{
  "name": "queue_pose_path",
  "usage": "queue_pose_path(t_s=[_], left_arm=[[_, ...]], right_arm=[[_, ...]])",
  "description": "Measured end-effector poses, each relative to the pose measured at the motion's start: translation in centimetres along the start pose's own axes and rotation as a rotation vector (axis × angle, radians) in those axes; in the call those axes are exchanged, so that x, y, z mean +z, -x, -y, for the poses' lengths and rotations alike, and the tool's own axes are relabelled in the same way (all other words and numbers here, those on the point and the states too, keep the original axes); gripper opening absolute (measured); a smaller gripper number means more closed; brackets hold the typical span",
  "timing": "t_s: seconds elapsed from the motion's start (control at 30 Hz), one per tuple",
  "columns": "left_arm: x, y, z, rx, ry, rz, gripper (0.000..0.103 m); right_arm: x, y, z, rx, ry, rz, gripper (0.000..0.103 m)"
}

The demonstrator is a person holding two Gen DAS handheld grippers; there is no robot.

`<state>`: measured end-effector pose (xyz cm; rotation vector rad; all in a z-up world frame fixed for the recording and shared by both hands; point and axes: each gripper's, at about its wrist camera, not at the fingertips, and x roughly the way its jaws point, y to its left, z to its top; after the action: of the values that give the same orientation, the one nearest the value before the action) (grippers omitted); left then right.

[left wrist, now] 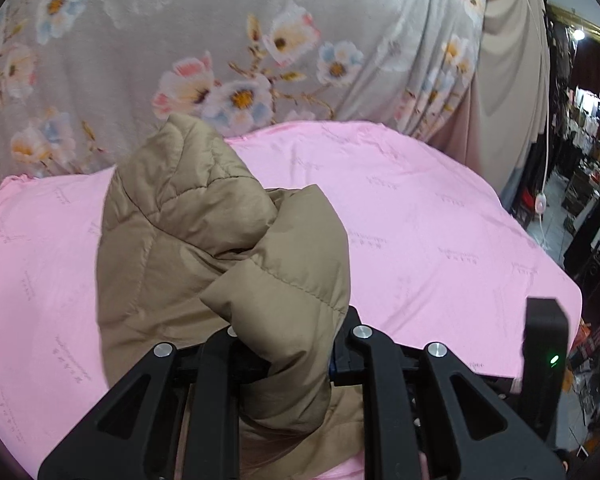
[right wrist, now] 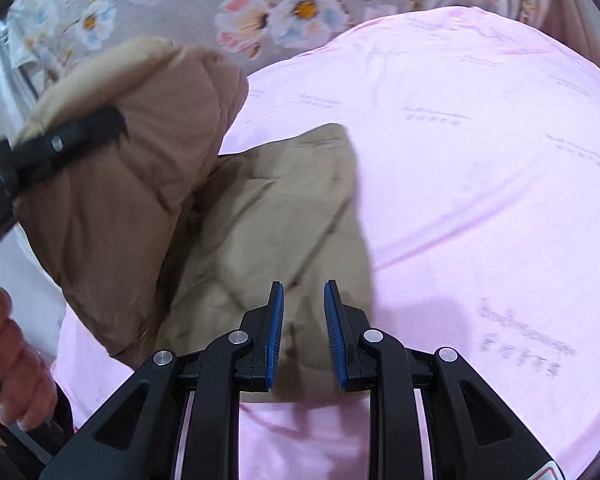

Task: Fold large clothes
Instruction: 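Lift and fold the held jacket edge over with the left gripper toward the right gripper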

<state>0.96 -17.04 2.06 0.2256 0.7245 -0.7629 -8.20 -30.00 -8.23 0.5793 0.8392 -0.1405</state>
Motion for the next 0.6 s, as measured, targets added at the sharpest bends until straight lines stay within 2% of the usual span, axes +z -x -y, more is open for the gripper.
queue_pose_path(t_s=[0.2,0.6], left_arm=[[-2.5,-4.0,2.4,-0.024,-0.015,-0.108,0.017],[-6.0,-7.5,3.9,-0.016,-0.021,-0.194,0.018]], right_arm=[[-0.4,-0.1,3.3,-0.023,-0.052,0.010,0.022],[-0.4,-0.7,6.2,-0.048,-0.073,0.011,0.023]])
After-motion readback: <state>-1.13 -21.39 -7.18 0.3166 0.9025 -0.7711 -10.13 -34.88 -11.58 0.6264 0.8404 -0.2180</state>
